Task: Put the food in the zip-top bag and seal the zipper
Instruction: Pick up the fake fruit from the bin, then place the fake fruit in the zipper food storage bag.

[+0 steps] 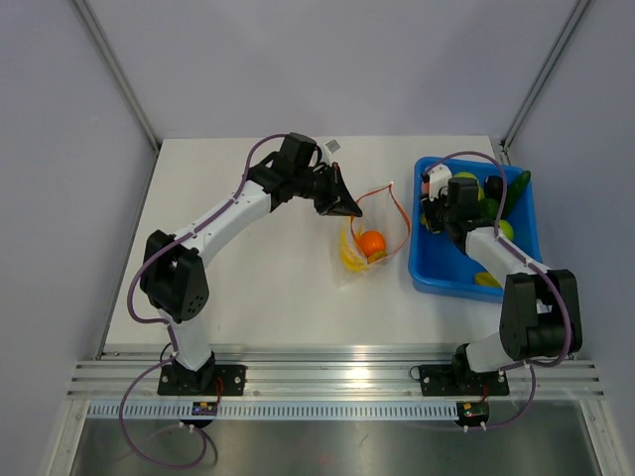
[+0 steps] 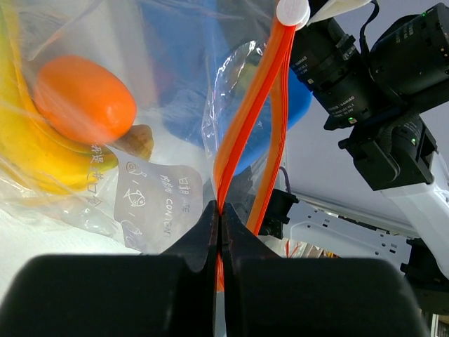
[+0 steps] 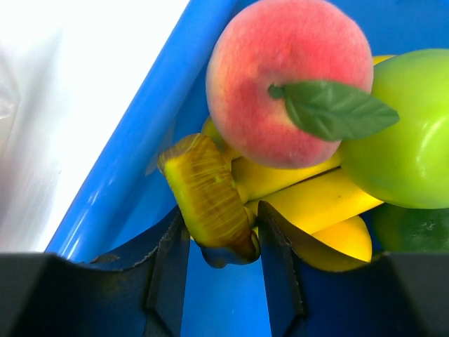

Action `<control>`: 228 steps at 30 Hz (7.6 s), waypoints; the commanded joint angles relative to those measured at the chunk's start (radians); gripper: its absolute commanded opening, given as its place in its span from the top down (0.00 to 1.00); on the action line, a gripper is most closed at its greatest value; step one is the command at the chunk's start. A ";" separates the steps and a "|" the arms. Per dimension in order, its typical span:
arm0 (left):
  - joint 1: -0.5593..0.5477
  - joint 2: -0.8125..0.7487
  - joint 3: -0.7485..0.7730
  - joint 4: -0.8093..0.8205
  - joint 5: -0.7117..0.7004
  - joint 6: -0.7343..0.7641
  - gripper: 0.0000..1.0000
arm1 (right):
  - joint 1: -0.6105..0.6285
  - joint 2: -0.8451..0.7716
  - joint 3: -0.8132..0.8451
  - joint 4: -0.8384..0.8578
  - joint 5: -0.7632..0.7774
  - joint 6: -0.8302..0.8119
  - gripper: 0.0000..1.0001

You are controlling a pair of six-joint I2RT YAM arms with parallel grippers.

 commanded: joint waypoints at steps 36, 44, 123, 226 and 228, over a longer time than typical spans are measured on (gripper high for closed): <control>-0.004 -0.035 0.012 0.020 0.033 0.033 1.00 | -0.063 -0.258 0.512 -0.863 -0.017 0.680 1.00; -0.004 -0.017 0.040 0.008 0.036 0.039 1.00 | -0.063 -0.325 0.698 -0.918 -0.164 0.748 1.00; -0.004 0.011 0.071 -0.024 0.021 0.042 1.00 | -0.058 -0.521 0.298 -0.125 -0.927 1.432 1.00; 0.019 -0.015 0.063 -0.050 0.096 0.119 1.00 | 0.097 -0.357 0.093 -0.058 -0.709 1.010 1.00; 0.017 -0.014 0.063 -0.047 0.103 0.119 1.00 | 0.100 -0.345 0.093 -0.050 -0.717 1.009 1.00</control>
